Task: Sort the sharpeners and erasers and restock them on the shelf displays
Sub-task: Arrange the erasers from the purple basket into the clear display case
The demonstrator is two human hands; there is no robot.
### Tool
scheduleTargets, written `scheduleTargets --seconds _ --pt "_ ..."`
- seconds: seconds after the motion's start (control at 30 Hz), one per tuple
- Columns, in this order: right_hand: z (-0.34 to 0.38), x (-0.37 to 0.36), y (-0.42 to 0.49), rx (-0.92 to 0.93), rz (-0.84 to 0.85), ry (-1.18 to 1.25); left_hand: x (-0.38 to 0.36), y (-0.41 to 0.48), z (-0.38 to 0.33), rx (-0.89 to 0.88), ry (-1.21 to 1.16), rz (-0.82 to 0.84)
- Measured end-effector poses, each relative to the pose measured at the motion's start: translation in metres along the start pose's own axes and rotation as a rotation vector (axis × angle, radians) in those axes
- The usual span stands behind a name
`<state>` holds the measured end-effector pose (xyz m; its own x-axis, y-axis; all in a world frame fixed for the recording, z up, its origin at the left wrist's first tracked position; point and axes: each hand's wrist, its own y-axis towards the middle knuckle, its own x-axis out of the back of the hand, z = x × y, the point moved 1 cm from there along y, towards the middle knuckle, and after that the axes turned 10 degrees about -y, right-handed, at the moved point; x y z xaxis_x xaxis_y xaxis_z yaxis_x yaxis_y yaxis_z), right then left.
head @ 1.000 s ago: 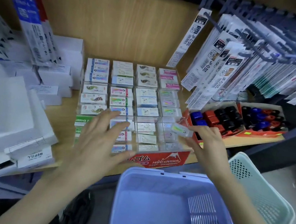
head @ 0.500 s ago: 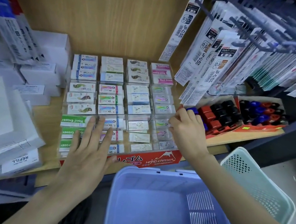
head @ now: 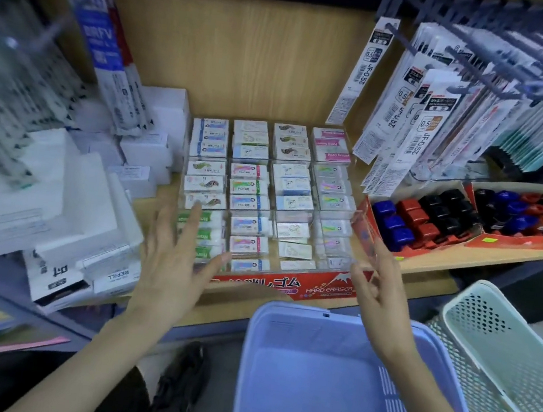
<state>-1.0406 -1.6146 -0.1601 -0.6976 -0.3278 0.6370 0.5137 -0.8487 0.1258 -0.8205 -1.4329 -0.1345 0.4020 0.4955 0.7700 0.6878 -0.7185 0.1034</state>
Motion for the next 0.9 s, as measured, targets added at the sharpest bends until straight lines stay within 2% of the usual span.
scheduleTargets --seconds 0.1,0.27,0.43,0.63,0.9 --pt "0.009 -0.004 0.0 0.027 0.033 -0.044 0.001 -0.004 -0.002 0.065 0.013 0.113" --pt "0.009 -0.002 0.0 0.069 0.081 -0.076 0.001 0.002 -0.009 0.065 0.068 0.112" --pt "0.01 0.002 0.0 0.112 0.216 -0.17 -0.007 0.002 -0.001 0.08 0.039 0.188" --pt "0.009 -0.006 0.014 0.077 0.109 -0.259 -0.018 -0.002 0.006 -0.019 0.124 0.032" --pt "0.01 -0.004 0.037 0.08 0.202 -0.332 -0.024 0.005 -0.002 0.009 0.097 0.005"
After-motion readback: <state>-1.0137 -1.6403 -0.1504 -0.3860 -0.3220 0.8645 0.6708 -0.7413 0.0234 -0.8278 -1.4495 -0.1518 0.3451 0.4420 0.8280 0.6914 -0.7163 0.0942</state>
